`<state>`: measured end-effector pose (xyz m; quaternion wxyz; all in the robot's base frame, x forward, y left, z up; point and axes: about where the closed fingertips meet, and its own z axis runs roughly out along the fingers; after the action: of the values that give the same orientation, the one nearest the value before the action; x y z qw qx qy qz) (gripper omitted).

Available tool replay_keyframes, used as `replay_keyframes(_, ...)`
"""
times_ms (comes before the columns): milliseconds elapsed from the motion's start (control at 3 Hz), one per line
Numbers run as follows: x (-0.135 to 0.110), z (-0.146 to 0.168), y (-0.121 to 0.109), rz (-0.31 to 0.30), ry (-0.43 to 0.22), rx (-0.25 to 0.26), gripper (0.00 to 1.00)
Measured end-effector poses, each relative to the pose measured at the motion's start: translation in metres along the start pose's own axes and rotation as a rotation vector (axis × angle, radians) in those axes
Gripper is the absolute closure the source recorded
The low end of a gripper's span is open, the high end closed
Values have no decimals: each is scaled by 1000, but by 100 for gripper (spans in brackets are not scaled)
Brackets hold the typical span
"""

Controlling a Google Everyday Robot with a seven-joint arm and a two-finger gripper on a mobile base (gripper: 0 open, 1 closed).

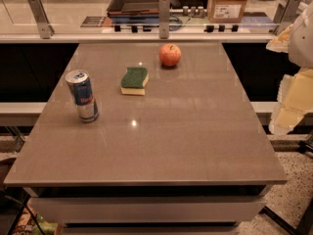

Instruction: Pick apple

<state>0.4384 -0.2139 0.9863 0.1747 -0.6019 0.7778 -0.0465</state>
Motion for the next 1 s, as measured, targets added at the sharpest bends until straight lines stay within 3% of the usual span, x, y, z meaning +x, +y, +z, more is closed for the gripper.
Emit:
replay_keyframes(667, -2, -4, -5, 12, -19, 19, 0)
replay_keyframes(1000, -1, -3, -27, 93, -83, 51, 0)
